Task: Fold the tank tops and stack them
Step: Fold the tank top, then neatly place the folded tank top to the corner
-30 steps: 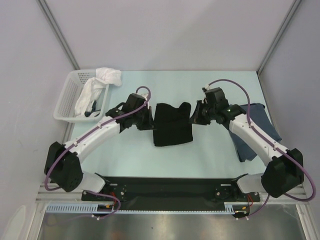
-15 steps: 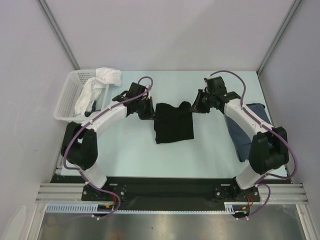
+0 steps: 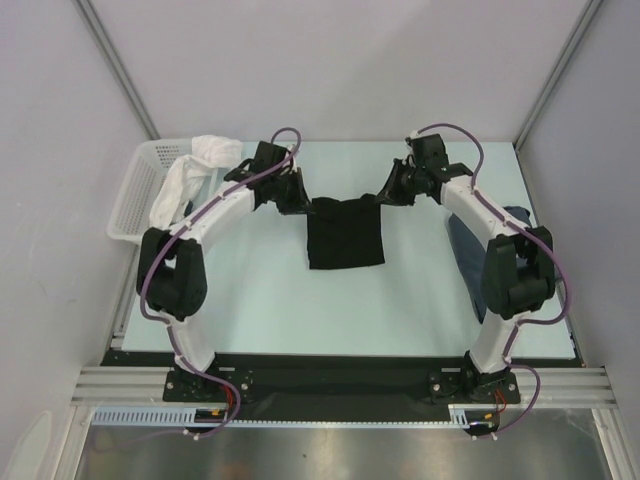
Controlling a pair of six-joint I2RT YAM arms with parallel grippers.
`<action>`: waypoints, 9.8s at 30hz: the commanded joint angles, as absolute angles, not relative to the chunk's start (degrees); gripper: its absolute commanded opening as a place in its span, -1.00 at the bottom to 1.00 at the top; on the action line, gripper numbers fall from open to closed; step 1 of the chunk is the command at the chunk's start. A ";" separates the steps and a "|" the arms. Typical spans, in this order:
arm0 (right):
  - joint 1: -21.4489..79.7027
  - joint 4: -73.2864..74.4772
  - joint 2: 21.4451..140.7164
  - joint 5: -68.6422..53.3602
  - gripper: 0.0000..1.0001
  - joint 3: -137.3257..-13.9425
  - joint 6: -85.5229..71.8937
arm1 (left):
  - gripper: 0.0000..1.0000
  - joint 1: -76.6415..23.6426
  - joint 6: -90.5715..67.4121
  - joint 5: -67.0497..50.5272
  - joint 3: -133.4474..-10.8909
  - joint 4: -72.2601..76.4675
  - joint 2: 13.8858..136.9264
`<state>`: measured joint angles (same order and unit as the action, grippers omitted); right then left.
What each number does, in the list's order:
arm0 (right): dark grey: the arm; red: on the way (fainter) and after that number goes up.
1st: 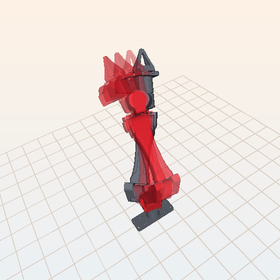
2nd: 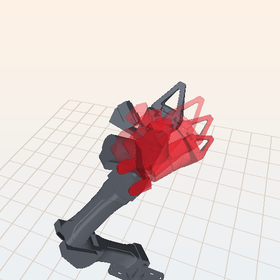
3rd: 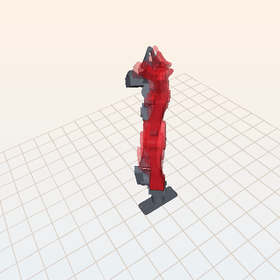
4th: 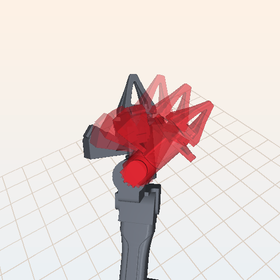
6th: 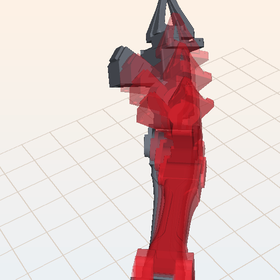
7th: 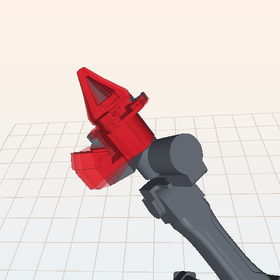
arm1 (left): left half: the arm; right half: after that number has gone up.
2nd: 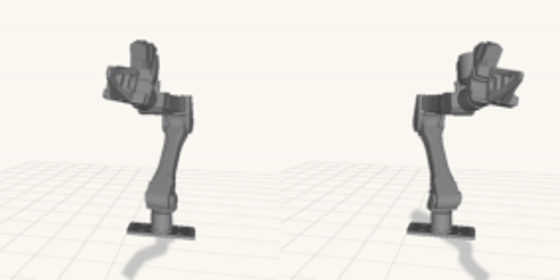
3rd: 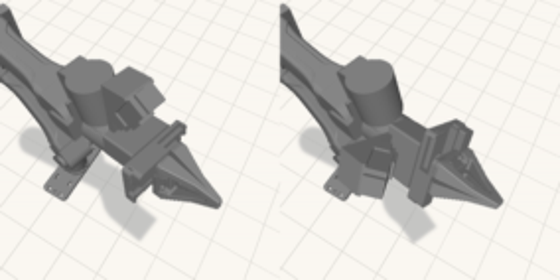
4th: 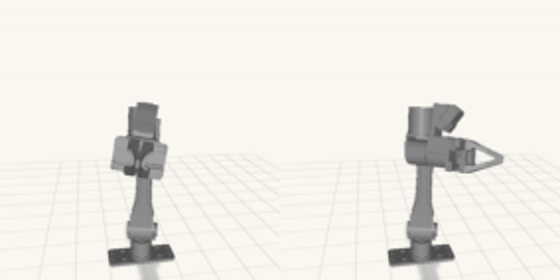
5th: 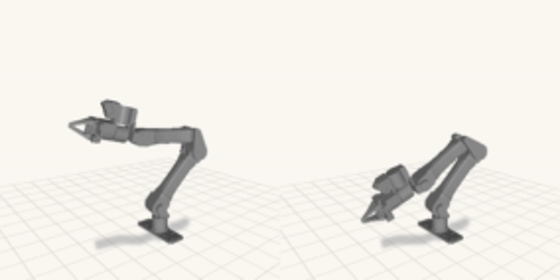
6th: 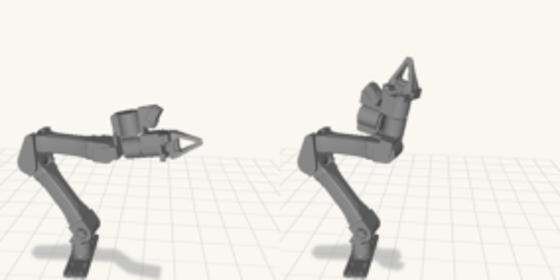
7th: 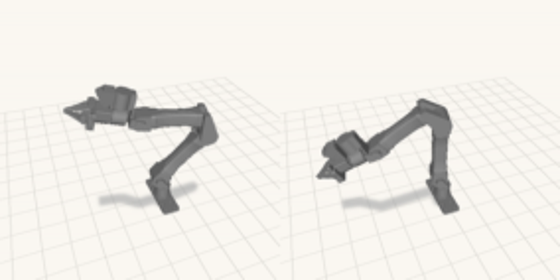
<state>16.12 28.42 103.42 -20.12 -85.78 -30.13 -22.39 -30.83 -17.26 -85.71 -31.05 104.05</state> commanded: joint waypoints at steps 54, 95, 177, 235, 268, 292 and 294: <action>18.46 26.81 133.24 -7.74 0.13 -104.24 -23.38 | 0.13 -22.94 -33.57 -8.88 -90.80 -18.63 124.80; 18.63 26.36 129.19 -7.30 0.37 -98.61 -20.39 | 0.06 -23.99 -33.40 -9.14 -88.86 -17.67 123.40; -23.99 36.74 79.18 -12.04 -1.00 -66.18 -18.46 | -0.99 -62.40 -58.97 -2.90 -125.41 3.43 146.23; -27.07 30.59 96.24 -2.38 -1.00 -75.49 -21.62 | 0.43 -60.29 -55.47 13.36 -117.25 16.17 143.18; -27.07 27.42 94.85 12.48 0.16 -77.53 -24.53 | 0.23 -58.36 -44.12 11.25 -124.10 11.07 140.89; -28.74 21.62 94.74 -2.91 -1.00 -63.80 -27.42 | -0.63 -60.56 -51.33 4.22 -132.01 15.21 151.78; -29.00 20.66 95.97 -0.88 -1.00 -64.16 -27.69 | -0.65 -60.47 -52.99 6.06 -132.19 13.89 152.66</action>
